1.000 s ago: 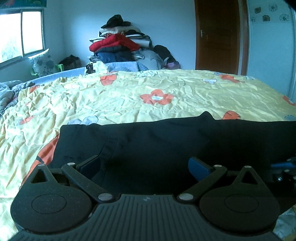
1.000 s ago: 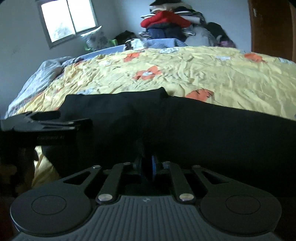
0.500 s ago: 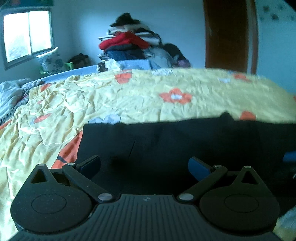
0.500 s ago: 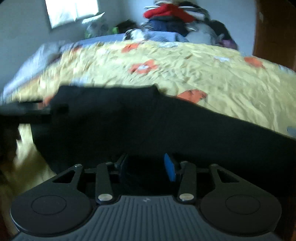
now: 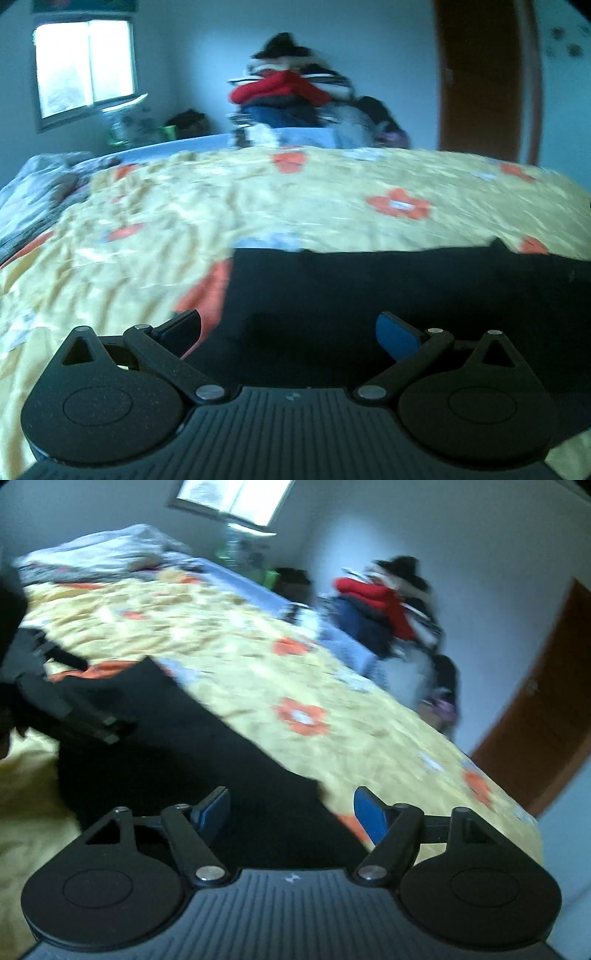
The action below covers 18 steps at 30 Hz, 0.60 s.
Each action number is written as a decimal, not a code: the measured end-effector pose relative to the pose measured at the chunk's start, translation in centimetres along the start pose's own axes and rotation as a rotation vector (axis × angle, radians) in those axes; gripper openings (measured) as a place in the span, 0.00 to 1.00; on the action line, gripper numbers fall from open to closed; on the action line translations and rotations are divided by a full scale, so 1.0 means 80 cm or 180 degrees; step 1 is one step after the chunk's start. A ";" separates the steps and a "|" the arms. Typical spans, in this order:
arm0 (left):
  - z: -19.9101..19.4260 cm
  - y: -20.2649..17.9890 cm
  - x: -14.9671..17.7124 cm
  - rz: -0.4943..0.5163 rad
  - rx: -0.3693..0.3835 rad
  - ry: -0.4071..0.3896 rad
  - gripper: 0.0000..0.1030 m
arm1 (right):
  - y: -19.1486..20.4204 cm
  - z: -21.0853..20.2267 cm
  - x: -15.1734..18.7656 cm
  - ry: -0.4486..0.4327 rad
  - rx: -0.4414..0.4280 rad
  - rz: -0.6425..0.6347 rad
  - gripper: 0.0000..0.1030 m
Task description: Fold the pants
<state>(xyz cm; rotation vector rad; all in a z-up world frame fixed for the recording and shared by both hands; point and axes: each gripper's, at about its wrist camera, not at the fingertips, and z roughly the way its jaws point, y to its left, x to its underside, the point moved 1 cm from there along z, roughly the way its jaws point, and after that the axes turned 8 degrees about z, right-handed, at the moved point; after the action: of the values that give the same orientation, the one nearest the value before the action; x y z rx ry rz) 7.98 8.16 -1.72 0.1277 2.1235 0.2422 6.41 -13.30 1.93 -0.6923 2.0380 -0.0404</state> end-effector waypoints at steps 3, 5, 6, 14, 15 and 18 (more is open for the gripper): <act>0.000 0.037 0.004 -0.0183 -0.0163 0.0072 0.99 | 0.047 0.011 -0.014 -0.0043 -0.0187 -0.0216 0.72; -0.001 0.061 0.008 -0.0345 -0.0229 0.0120 0.99 | 0.085 0.020 -0.021 -0.0078 -0.0313 -0.0345 0.72; -0.001 0.075 0.011 -0.0468 -0.0216 0.0163 0.99 | 0.102 0.023 -0.022 -0.0084 -0.0368 -0.0420 0.72; -0.002 0.144 0.038 -0.1322 0.0315 0.0455 0.95 | 0.202 0.049 -0.011 -0.0090 -0.0581 -0.0838 0.69; -0.004 0.147 0.041 -0.1386 0.0402 0.0470 0.95 | 0.209 0.054 -0.009 -0.0069 -0.0537 -0.0936 0.63; -0.005 0.153 0.044 -0.1551 0.0637 0.0481 0.95 | 0.223 0.063 -0.002 -0.0079 -0.0417 -0.1138 0.57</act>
<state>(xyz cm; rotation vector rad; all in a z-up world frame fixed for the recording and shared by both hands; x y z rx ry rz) 5.73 20.71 -1.69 -0.2991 2.2505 -0.2561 2.40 3.01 -6.00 -1.1279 1.8829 -0.1055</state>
